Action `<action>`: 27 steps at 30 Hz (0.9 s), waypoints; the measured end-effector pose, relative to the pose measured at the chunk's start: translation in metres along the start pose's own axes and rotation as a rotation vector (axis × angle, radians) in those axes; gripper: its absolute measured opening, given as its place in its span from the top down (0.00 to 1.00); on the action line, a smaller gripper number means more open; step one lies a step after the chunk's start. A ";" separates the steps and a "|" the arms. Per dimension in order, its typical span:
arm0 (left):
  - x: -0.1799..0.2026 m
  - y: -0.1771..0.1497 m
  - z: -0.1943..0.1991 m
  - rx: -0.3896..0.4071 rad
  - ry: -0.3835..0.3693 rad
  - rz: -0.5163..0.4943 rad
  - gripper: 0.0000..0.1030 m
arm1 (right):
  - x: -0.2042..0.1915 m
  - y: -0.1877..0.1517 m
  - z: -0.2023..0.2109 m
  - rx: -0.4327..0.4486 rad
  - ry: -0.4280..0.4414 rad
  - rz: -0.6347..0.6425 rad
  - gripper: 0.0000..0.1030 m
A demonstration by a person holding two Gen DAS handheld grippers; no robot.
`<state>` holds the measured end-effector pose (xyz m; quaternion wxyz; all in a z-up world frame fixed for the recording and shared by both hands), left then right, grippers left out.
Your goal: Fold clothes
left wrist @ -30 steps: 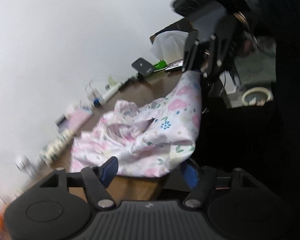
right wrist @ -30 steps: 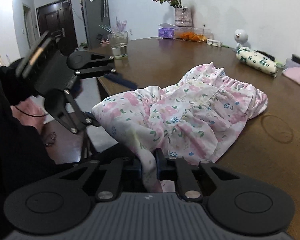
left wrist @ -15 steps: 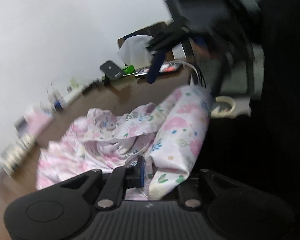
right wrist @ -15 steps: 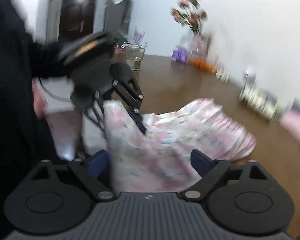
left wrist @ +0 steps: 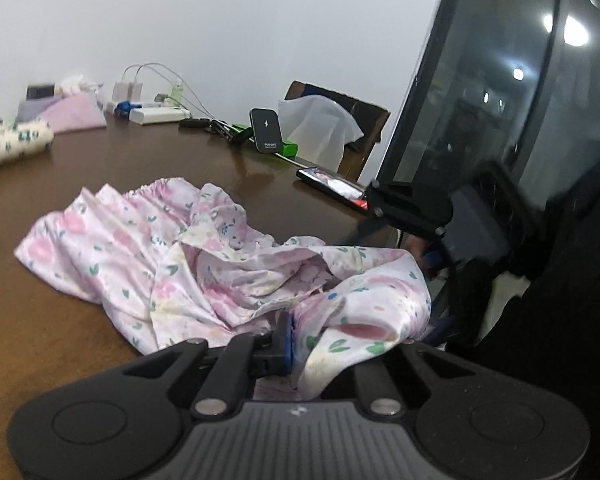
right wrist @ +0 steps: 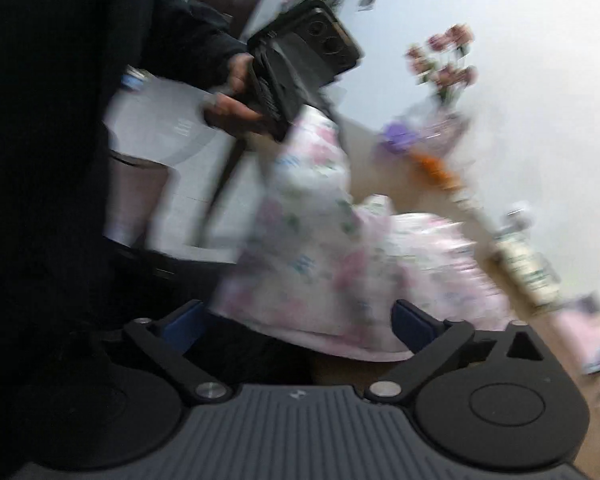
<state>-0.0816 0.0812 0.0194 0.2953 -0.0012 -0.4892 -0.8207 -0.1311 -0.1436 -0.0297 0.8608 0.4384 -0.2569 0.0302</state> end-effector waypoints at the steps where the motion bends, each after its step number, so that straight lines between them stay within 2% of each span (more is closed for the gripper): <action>1: -0.002 -0.001 0.001 -0.005 -0.007 0.013 0.93 | -0.002 -0.002 -0.004 0.002 -0.071 0.032 0.01; 3: -0.003 -0.004 0.002 -0.018 -0.017 0.015 0.93 | -0.009 -0.005 -0.010 0.017 -0.124 0.091 0.07; 4: -0.001 -0.005 0.001 -0.025 -0.027 0.004 0.93 | -0.006 -0.003 -0.011 0.024 -0.096 0.073 0.20; 6: 0.003 -0.006 0.001 -0.038 -0.051 -0.016 0.93 | 0.000 0.000 -0.012 0.039 -0.041 0.036 0.31; 9: 0.010 -0.008 0.002 -0.071 -0.099 -0.042 0.93 | 0.009 0.005 -0.014 0.060 0.045 -0.022 0.56; 10: 0.012 -0.009 0.003 -0.085 -0.115 -0.050 0.93 | 0.017 0.006 -0.013 0.068 0.110 -0.093 0.67; 13: 0.010 -0.011 0.009 -0.090 -0.176 0.000 0.92 | 0.045 0.002 -0.004 0.088 0.352 -0.411 0.82; 15: 0.004 -0.012 0.014 -0.071 -0.220 0.062 0.89 | 0.062 -0.003 -0.002 0.133 0.503 -0.623 0.82; 17: -0.005 -0.010 0.018 -0.035 -0.200 0.110 0.87 | 0.078 -0.008 -0.007 0.159 0.581 -0.788 0.82; 20: -0.021 -0.007 0.023 0.020 -0.151 0.195 0.69 | 0.095 -0.023 -0.018 0.147 0.649 -1.039 0.82; 22: -0.034 -0.004 0.024 0.052 -0.097 0.273 0.57 | 0.102 -0.032 -0.024 0.154 0.639 -1.127 0.82; 24: -0.043 -0.003 0.025 0.063 -0.061 0.330 0.55 | 0.103 -0.038 -0.025 0.150 0.617 -1.184 0.81; 27: -0.051 -0.003 0.020 0.066 -0.022 0.369 0.57 | 0.107 -0.039 -0.017 0.158 0.508 -1.227 0.62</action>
Point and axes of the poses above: each gripper's, at about its wrist camera, not at the fingertips, and z roughly against the way its jaws point, x to its right, y to its top, the point moved 5 cm from there along -z, roughly the way its jaws point, and after that the axes turned 1 degree about y, right-handed, at the moved point
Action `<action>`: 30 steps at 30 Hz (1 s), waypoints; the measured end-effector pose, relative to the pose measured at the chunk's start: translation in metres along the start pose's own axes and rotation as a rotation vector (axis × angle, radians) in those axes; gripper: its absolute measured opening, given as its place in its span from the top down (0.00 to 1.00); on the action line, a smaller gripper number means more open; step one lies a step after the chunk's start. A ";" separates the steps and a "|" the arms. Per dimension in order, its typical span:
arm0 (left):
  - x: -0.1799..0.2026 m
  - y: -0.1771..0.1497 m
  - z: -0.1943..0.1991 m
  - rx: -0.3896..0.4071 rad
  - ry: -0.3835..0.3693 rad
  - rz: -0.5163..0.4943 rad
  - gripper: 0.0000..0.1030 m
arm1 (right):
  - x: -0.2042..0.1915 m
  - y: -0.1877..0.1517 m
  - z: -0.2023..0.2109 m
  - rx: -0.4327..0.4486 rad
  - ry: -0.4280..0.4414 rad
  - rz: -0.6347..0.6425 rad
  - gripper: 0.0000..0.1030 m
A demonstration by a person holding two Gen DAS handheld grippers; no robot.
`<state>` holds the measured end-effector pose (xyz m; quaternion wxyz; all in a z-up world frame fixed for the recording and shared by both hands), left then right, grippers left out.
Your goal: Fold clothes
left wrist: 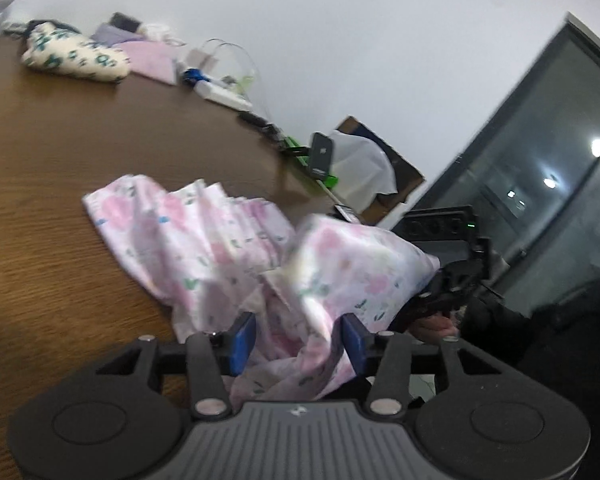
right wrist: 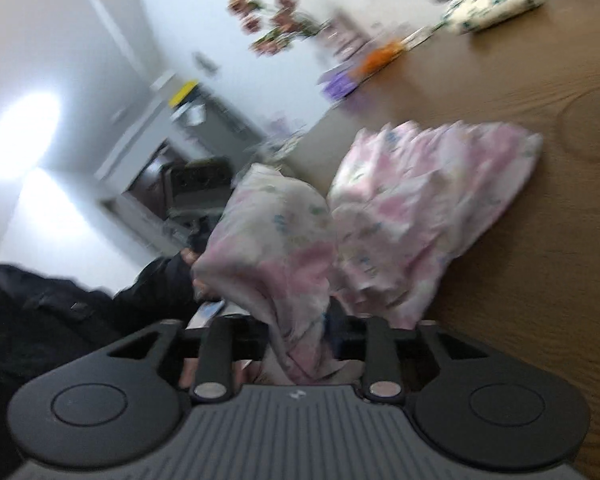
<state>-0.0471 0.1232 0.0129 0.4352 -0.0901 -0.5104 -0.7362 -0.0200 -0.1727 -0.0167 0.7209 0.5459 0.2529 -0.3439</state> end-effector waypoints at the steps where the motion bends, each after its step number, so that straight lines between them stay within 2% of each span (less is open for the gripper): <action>1: -0.002 0.000 -0.001 0.007 0.015 0.008 0.57 | 0.000 0.001 0.003 0.025 -0.026 -0.007 0.55; 5: -0.003 0.002 -0.005 0.036 0.067 0.054 0.60 | 0.004 0.017 0.021 0.172 -0.140 -0.050 0.53; 6: -0.001 0.002 -0.005 0.047 0.081 0.055 0.65 | 0.005 0.019 0.021 0.203 -0.185 -0.054 0.56; 8: 0.003 0.000 -0.005 0.068 0.096 0.054 0.67 | 0.001 0.023 0.022 0.253 -0.226 -0.034 0.67; 9: 0.005 -0.001 -0.006 0.076 0.091 0.056 0.66 | -0.002 0.025 0.017 0.259 -0.223 -0.019 0.74; 10: 0.006 -0.001 -0.008 0.081 0.084 0.061 0.60 | -0.003 0.026 0.012 0.254 -0.226 -0.011 0.80; 11: 0.007 -0.003 -0.010 0.084 0.081 0.068 0.56 | -0.003 0.027 0.006 0.249 -0.229 -0.004 0.82; 13: 0.008 -0.005 -0.012 0.096 0.098 0.074 0.56 | 0.003 0.028 -0.008 0.228 -0.265 0.002 0.87; 14: 0.010 -0.005 -0.012 0.109 0.110 0.068 0.59 | 0.007 0.029 -0.015 0.216 -0.290 0.005 0.88; 15: 0.012 -0.006 -0.011 0.128 0.120 0.055 0.74 | 0.010 0.030 -0.020 0.200 -0.321 0.007 0.88; 16: 0.015 -0.007 -0.010 0.146 0.131 0.038 0.81 | 0.011 0.030 -0.024 0.187 -0.350 0.019 0.88; 18: 0.019 -0.011 -0.010 0.160 0.165 0.013 0.81 | 0.012 0.029 -0.031 0.162 -0.408 0.043 0.88; 20: 0.020 -0.014 -0.012 0.161 0.205 0.001 0.77 | 0.010 0.029 -0.036 0.149 -0.458 0.075 0.87; 21: 0.019 -0.014 -0.012 0.162 0.221 0.003 0.71 | 0.007 0.028 -0.036 0.145 -0.471 0.090 0.86; 22: 0.017 -0.012 -0.011 0.164 0.233 0.013 0.59 | 0.004 0.027 -0.033 0.150 -0.492 0.111 0.81; 25: 0.016 -0.005 -0.001 0.181 0.262 0.008 0.55 | -0.010 0.025 -0.018 0.186 -0.560 0.176 0.70; 27: 0.018 0.002 0.016 0.222 0.306 -0.031 0.51 | -0.029 0.026 -0.003 0.238 -0.614 0.237 0.70; 30: 0.028 0.018 0.032 0.287 0.367 -0.074 0.50 | -0.059 0.035 0.008 0.334 -0.601 0.315 0.70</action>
Point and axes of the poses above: each gripper's, at about its wrist camera, not at the fingertips, and z roughly against the way its jaws point, x to its right, y to its top, the point moved 5 cm from there along -z, roughly the way its jaws point, and after that the axes turned 1 degree about y, right-handed, at the moved point
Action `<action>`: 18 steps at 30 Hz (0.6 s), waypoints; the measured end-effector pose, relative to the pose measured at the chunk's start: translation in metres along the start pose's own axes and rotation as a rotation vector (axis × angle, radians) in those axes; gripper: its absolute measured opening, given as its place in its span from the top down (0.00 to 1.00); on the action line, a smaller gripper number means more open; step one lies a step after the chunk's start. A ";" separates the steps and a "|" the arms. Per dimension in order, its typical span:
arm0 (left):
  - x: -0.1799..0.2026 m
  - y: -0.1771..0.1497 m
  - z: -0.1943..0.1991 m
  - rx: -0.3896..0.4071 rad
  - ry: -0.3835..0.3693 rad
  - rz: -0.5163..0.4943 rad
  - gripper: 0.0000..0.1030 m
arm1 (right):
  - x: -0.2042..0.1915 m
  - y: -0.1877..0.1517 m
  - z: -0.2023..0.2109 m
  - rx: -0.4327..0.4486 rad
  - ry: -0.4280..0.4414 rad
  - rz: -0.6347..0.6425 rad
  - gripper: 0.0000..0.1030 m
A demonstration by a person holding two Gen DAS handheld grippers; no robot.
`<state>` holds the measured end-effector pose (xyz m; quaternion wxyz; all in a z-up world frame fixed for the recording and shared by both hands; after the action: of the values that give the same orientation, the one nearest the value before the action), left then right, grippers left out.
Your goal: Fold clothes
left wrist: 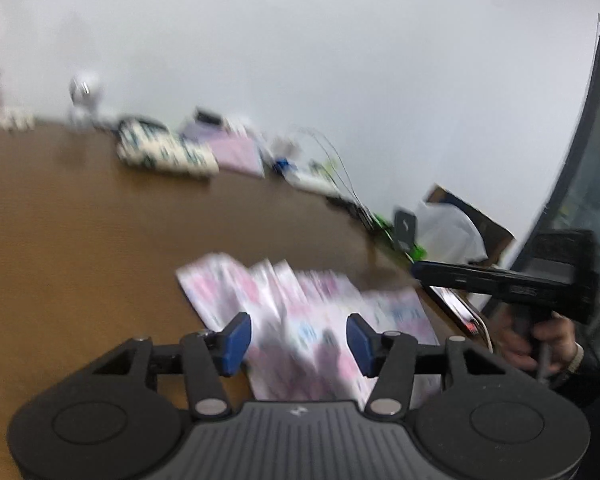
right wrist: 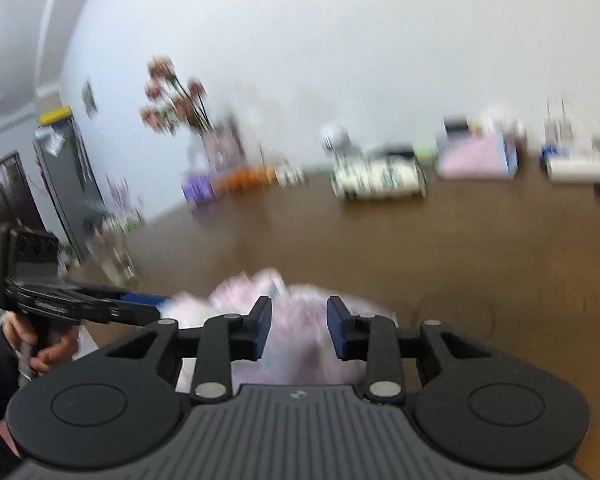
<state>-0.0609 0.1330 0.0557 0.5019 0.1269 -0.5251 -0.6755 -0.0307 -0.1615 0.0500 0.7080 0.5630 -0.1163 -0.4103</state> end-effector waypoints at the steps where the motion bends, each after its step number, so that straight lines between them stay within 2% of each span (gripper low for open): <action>1: 0.005 0.005 0.001 0.023 0.010 -0.017 0.52 | -0.006 0.004 0.000 0.015 0.017 0.005 0.70; 3: 0.027 0.011 -0.007 0.069 0.007 -0.069 0.54 | -0.019 0.002 -0.016 -0.011 0.040 0.015 0.70; 4: 0.038 0.010 -0.015 0.070 0.009 -0.099 0.62 | -0.023 -0.004 -0.030 -0.047 0.025 0.024 0.72; 5: 0.047 0.005 -0.029 0.034 0.031 -0.138 0.67 | -0.024 -0.012 -0.043 -0.089 0.000 0.031 0.74; 6: 0.050 -0.002 -0.042 -0.003 0.079 -0.173 0.76 | -0.023 -0.021 -0.054 -0.122 -0.020 0.034 0.78; 7: 0.048 -0.009 -0.055 -0.036 0.138 -0.193 0.81 | -0.021 -0.026 -0.060 -0.138 -0.021 0.025 0.79; 8: 0.045 -0.015 -0.065 -0.069 0.180 -0.195 0.82 | -0.019 -0.032 -0.065 -0.154 -0.022 0.016 0.79; 10: 0.036 -0.025 -0.076 -0.128 0.208 -0.147 0.82 | -0.013 -0.042 -0.071 -0.196 -0.030 -0.017 0.79; 15: 0.034 -0.039 -0.071 -0.145 0.184 -0.131 0.82 | -0.015 -0.053 -0.065 -0.224 0.016 -0.039 0.78; 18: 0.034 -0.040 -0.071 -0.133 0.181 -0.159 0.81 | -0.018 -0.036 -0.056 -0.154 0.029 -0.044 0.77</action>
<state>-0.0487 0.0620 0.0043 0.4994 0.1947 -0.4201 -0.7323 -0.0235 -0.1102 0.0045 0.7415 0.5152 -0.0619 -0.4253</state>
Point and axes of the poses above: each gripper's, at about its wrist camera, not at the fingertips, and z roughly against the way its jaws point, x to its right, y to its top, the point moved 5 cm from there along -z, roughly the way its jaws point, and after that the axes turned 1 degree about y, right-handed, at the moved point
